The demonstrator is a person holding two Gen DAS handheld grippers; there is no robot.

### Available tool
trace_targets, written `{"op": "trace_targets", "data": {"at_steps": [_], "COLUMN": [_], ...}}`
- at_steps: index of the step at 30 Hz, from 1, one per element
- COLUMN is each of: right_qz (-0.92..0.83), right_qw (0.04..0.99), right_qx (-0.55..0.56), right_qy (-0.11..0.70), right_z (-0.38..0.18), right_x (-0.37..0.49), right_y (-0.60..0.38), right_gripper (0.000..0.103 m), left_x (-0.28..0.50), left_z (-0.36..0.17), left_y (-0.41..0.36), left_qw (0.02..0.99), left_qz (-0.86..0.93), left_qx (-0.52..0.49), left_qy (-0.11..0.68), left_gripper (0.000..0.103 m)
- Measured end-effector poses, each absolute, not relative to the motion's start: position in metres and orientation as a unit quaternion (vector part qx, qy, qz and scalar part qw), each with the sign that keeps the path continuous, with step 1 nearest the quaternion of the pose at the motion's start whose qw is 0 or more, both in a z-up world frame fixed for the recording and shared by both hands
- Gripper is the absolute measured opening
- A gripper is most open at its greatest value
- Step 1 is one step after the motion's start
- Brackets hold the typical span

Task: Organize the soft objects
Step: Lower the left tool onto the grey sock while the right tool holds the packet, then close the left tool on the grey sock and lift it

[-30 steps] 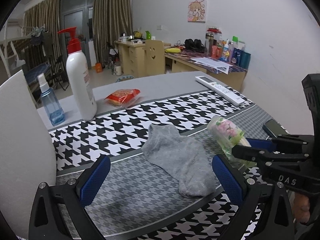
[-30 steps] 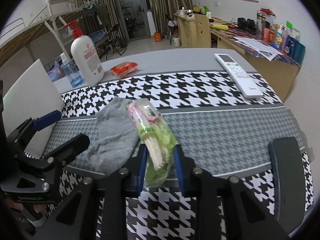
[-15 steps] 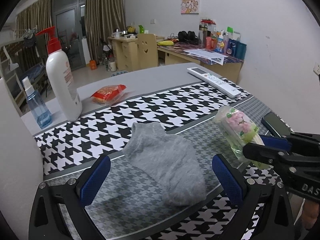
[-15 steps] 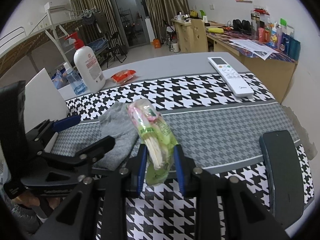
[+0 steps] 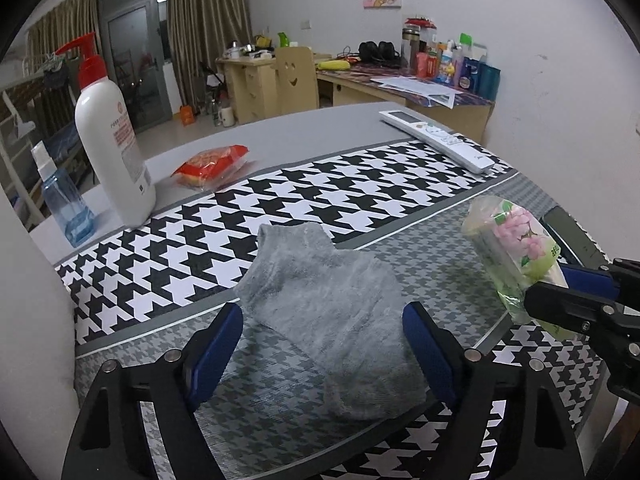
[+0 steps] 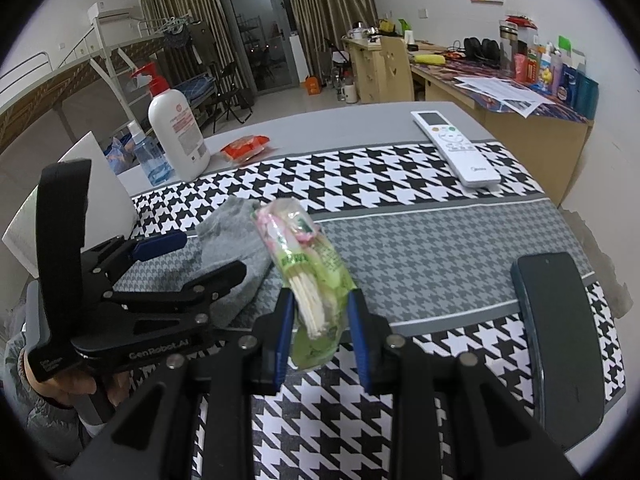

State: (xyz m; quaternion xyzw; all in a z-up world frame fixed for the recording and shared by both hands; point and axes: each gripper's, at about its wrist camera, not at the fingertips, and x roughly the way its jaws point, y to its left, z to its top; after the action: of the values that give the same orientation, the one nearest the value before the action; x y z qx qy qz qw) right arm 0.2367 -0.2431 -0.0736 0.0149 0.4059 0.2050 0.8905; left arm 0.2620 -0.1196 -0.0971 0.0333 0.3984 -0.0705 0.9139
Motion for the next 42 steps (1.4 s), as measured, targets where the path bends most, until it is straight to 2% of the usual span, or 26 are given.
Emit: {"op": "trace_targets", "data": {"at_steps": [3, 11, 13, 18, 23, 27, 42], "right_qz": [0.204, 0.203, 0.202, 0.193, 0.193, 0.192, 0.186], "right_qw": [0.891, 0.892, 0.893, 0.894, 0.894, 0.894, 0.902], "right_qx": [0.011, 0.018, 0.019, 0.023, 0.026, 0.025, 0.026], "right_qy": [0.405, 0.403, 0.402, 0.404, 0.404, 0.403, 0.39], "right_z": [-0.072, -0.071, -0.07, -0.071, -0.071, -0.071, -0.062], "right_x": [0.235, 0.231, 0.231, 0.232, 0.231, 0.23, 0.224], "right_y": [-0.242, -0.244, -0.244, -0.245, -0.243, -0.242, -0.244], "right_gripper": [0.032, 0.032, 0.032, 0.032, 0.032, 0.032, 0.032], "left_x": [0.266, 0.272, 0.272, 0.27, 0.266, 0.259, 0.237], "left_z": [-0.1, -0.105, -0.105, -0.105, -0.103, -0.099, -0.074], "left_y": [-0.118, -0.116, -0.117, -0.118, -0.115, -0.111, -0.107], "left_qw": [0.909, 0.9, 0.9, 0.902, 0.904, 0.907, 0.92], "left_qz": [-0.073, -0.069, -0.076, -0.087, -0.089, -0.092, -0.105], "left_qx": [0.029, 0.026, 0.025, 0.015, 0.005, 0.004, 0.016], "left_qy": [0.41, 0.429, 0.428, 0.423, 0.419, 0.411, 0.378], "left_gripper": [0.071, 0.067, 0.059, 0.031, 0.016, 0.013, 0.009]}}
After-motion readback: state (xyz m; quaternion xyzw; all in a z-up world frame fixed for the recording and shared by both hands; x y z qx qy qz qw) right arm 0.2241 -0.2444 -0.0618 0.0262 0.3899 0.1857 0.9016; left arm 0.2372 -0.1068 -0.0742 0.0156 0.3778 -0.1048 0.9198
